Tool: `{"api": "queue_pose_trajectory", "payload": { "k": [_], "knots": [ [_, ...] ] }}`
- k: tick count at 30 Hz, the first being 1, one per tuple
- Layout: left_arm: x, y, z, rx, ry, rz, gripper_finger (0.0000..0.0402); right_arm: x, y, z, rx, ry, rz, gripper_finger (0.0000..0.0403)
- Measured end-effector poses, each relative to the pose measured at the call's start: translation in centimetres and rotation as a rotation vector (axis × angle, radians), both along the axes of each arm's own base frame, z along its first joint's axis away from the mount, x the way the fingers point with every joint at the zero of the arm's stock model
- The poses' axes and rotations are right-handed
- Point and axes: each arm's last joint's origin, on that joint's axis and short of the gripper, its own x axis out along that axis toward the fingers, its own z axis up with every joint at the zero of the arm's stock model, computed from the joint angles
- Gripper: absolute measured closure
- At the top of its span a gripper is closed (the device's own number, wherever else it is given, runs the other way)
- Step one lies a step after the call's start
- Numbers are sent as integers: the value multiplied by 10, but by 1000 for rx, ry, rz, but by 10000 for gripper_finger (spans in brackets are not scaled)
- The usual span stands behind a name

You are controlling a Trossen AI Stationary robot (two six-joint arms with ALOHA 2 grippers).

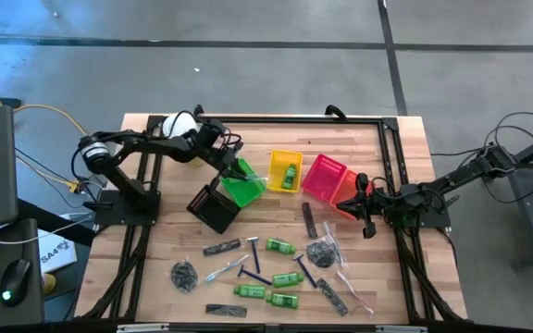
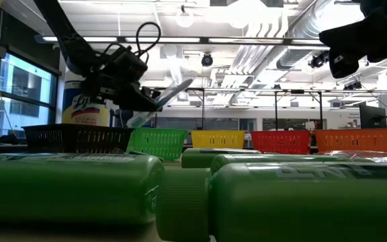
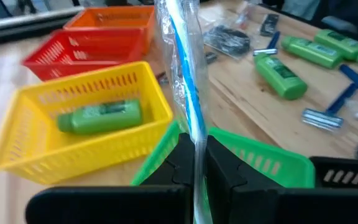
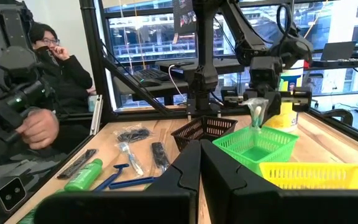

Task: Pick & Place Travel size toiletries
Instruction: Put the blue toothbrush into the green bin

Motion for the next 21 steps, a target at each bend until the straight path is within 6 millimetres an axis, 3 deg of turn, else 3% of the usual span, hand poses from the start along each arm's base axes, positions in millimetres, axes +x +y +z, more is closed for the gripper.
{"api": "queue_pose_trajectory", "payload": {
  "k": [14, 18, 21],
  "knots": [
    [3, -1, -7, 77, 16, 8, 394, 0, 0, 0, 0, -1, 0, 398],
    [9, -8, -9, 172, 72, 91, 394, 0, 0, 0, 1, 0, 0, 398],
    [14, -20, -12, 283, 92, 55, 389, 0, 0, 0, 1, -1, 0, 398]
  ]
}}
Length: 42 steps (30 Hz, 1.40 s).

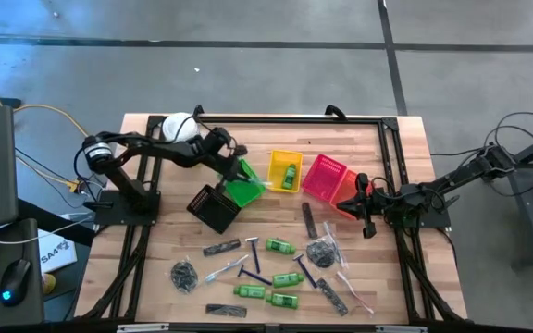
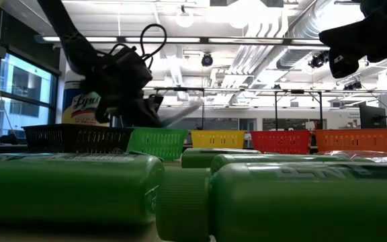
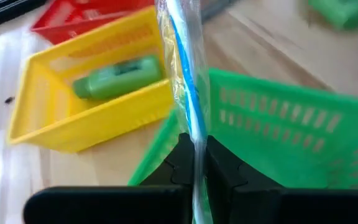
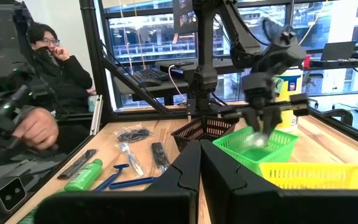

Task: Pick & Place Travel size toiletries
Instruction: Put the blue toothbrush into the green bin, then put the blue razor into the black bin

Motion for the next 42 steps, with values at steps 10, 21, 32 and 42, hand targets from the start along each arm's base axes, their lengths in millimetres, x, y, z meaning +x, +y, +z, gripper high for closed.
{"api": "queue_pose_trajectory", "payload": {
  "k": [10, 21, 32, 42],
  "knots": [
    [3, -14, -4, 84, 39, -71, 388, 0, 0, 0, 0, 0, 0, 398],
    [2, -13, -5, 66, 67, -21, 361, 0, 0, 0, 1, 0, 0, 398],
    [0, -14, 9, 25, 37, 23, 299, 0, 0, 0, 1, 1, 0, 398],
    [-14, -20, 36, 11, 28, 79, 288, 0, 0, 0, 1, 0, 0, 398]
  ]
}}
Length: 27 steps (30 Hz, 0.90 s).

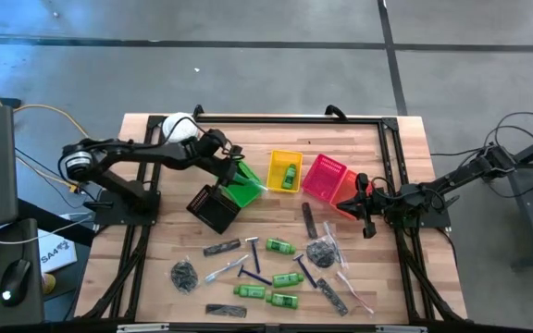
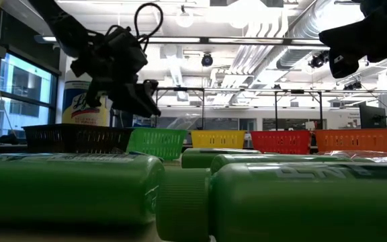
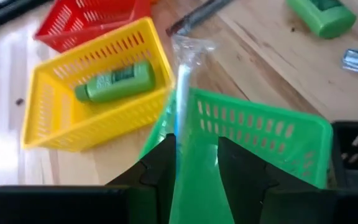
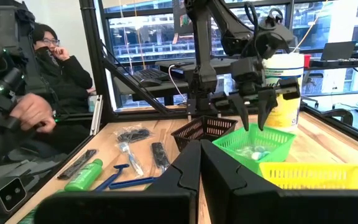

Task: Pick & Place Travel size toiletries
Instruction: Put the blue razor into the black bin

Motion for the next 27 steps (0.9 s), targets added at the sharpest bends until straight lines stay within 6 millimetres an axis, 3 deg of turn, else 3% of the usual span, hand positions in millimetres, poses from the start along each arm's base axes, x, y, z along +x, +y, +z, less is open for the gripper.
{"api": "queue_pose_trajectory", "payload": {
  "k": [5, 9, 14, 18, 23, 27],
  "knots": [
    [-6, -4, 19, -4, -59, 13, 288, 0, 0, 0, 0, 0, 0, 398],
    [-13, -15, 60, -184, -150, 154, 289, 0, 0, 0, 0, 0, 0, 398],
    [-38, -50, 119, -309, -215, 165, 295, 0, 0, 0, -1, 3, 0, 398],
    [-66, -85, 154, -343, -288, 118, 327, 0, 0, 0, -1, 3, 0, 398],
    [-101, -113, 170, -387, -347, 117, 393, 0, 0, 0, -1, 3, 0, 398],
    [-120, -121, 163, -351, -294, 243, 393, 0, 0, 0, -1, 3, 0, 398]
  ]
}}
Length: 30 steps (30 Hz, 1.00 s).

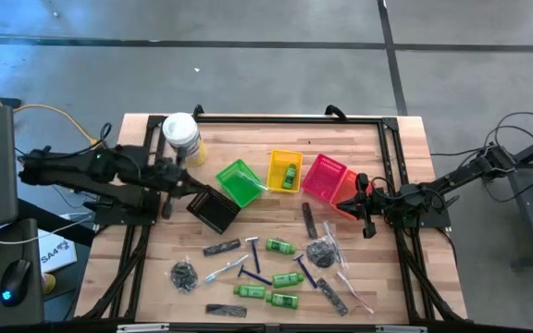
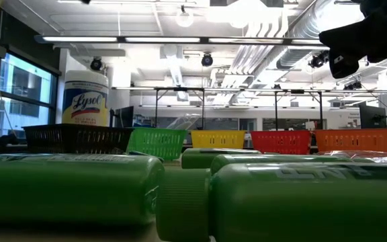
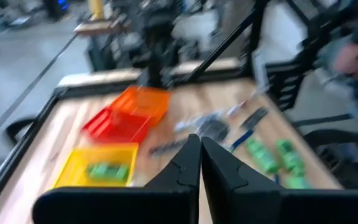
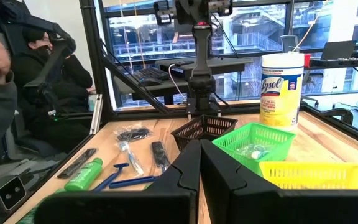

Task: Pick & Place Travel size toiletries
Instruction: Put the blue razor into the black bin

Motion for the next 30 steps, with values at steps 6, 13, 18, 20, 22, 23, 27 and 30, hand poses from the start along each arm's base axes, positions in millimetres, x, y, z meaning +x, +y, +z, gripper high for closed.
{"api": "queue_pose_trajectory", "payload": {
  "k": [6, 13, 18, 20, 22, 23, 27, 30],
  "knots": [
    [0, -8, -36, 47, 77, 71, 401, 0, 0, 0, 2, 0, 0, 398],
    [12, -12, -91, 47, 78, 64, 401, 0, 0, 0, 22, 1, 2, 398],
    [13, -12, -116, 52, 85, 62, 401, 0, 0, -1, 21, 6, 2, 398],
    [13, -12, -123, 74, 105, 57, 401, 0, 0, -1, 20, 8, 2, 398],
    [12, -12, -129, 95, 129, 52, 401, 0, 0, -1, 19, 10, 2, 398],
    [12, -12, -131, 99, 132, 51, 401, 0, 0, -1, 19, 10, 2, 398],
    [12, -12, -131, 100, 128, 50, 401, 0, 0, -1, 19, 11, 1, 398],
    [12, -13, -131, 105, 126, 23, 401, 0, 0, -1, 19, 11, 2, 398]
  ]
}}
